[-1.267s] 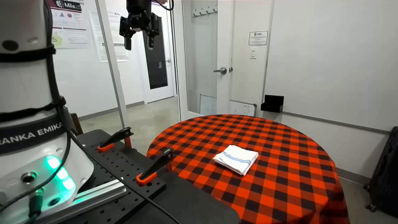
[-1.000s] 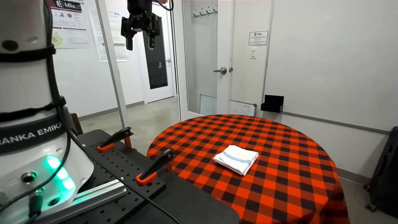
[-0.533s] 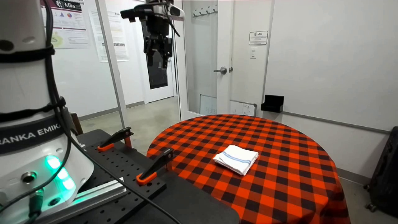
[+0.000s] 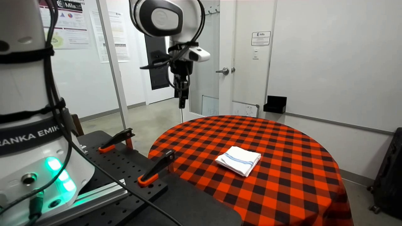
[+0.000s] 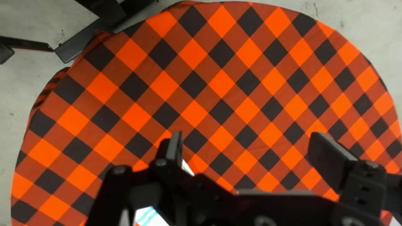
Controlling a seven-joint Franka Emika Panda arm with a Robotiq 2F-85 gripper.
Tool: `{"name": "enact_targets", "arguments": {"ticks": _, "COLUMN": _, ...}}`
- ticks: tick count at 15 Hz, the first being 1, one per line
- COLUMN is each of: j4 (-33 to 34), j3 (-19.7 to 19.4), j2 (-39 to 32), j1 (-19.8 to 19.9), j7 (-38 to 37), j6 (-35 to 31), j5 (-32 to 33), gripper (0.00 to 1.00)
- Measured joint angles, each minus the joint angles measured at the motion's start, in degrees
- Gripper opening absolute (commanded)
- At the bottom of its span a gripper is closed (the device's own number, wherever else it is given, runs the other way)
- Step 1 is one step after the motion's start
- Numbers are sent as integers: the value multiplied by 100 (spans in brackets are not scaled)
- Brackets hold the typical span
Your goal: Straighten out the towel
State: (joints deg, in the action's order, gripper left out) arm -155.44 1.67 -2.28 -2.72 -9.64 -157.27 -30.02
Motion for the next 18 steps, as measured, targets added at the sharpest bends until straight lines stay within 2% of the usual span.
{"name": "enact_targets", "arguments": {"ticks": 2, "j4": 52, "j3": 45, "j2": -504, "j1": 93, "j7": 284, "j6": -477, "j5": -950, "gripper": 100}}
{"name": "enact_targets", "arguments": {"ticks": 5, "j4": 439, "j3": 420, "j2": -1300, "j1": 524, "j7": 720, "j6": -927, "j5": -2388, "gripper": 100}}
{"name": "enact_targets", "arguments": {"ticks": 10, "j4": 1724, "j3": 975, "j2": -2896, "j1": 1244, "j7": 1534, "j6": -1867, "j5": -4510, "gripper": 100}}
{"name": "enact_targets", "arguments": {"ticks": 13, "j4": 2615, "j3": 1029, "j2": -3884, "j1": 1404, "j7": 1738, "j6": -2523, "j5": -5058, "gripper": 100}}
{"name": "enact_targets", "arguments": {"ticks": 17, "j4": 3498, "j3": 1007, "j2": -4942, "j1": 1478, "j7": 1739, "j6": -2914, "j5": -5090, "gripper": 100}}
{"name": "enact_targets", "arguments": {"ticks": 18, "j4": 3669, "j3": 1007, "j2": -5147, "j1": 1489, "j7": 1739, "j6": -2941, "j5": -5090, "gripper": 92}}
